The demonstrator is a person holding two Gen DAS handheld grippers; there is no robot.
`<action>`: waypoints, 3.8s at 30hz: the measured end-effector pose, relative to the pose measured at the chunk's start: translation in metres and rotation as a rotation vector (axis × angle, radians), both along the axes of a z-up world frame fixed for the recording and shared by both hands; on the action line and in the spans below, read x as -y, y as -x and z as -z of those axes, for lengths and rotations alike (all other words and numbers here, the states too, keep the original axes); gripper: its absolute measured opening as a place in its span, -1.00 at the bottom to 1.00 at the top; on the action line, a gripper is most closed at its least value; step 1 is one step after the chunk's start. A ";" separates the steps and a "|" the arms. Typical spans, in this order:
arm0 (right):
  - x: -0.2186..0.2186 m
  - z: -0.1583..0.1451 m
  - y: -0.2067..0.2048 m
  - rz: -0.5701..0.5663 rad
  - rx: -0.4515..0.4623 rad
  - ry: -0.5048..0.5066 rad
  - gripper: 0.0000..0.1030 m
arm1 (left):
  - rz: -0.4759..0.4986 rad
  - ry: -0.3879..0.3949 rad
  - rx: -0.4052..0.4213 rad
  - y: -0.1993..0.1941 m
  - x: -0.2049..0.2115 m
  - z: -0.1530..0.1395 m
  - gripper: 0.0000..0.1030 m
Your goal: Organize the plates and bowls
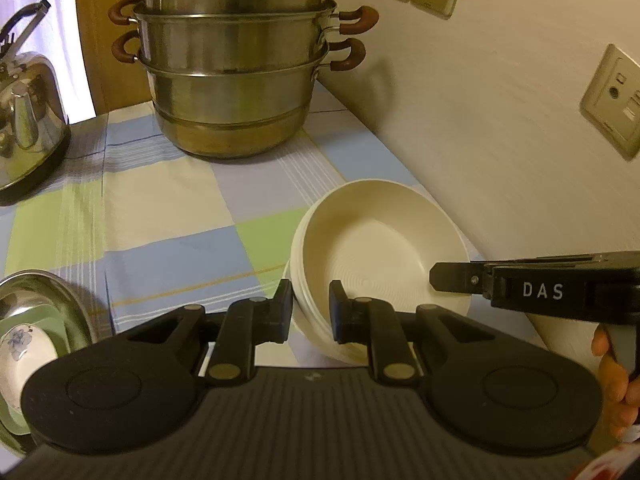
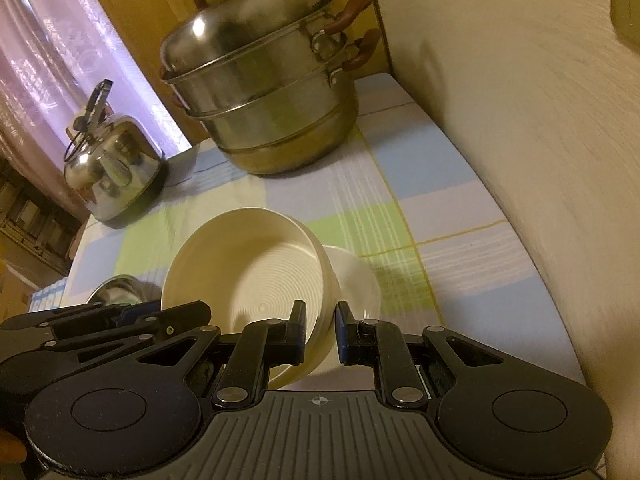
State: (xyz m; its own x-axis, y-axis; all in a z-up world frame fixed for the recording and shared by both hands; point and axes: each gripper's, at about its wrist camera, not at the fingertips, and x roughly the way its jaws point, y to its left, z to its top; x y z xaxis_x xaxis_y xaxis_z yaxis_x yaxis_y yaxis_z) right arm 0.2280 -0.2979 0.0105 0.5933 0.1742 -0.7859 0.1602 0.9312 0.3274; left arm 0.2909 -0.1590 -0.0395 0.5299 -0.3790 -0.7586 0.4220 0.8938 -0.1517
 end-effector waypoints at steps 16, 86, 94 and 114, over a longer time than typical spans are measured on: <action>0.018 0.036 -0.031 0.024 -0.089 -0.029 -0.69 | -0.005 -0.027 -0.093 -0.029 0.015 0.034 -0.67; 0.055 0.055 -0.037 0.209 -0.257 -0.272 -0.82 | 0.027 -0.059 -0.150 -0.043 0.019 0.045 -0.76; 0.044 0.048 -0.035 0.176 -0.194 -0.180 -0.82 | 0.027 -0.075 -0.118 -0.039 0.019 0.041 -0.64; 0.036 0.020 0.000 0.127 -0.024 -0.108 0.15 | -0.020 -0.048 -0.036 -0.008 -0.005 0.008 0.16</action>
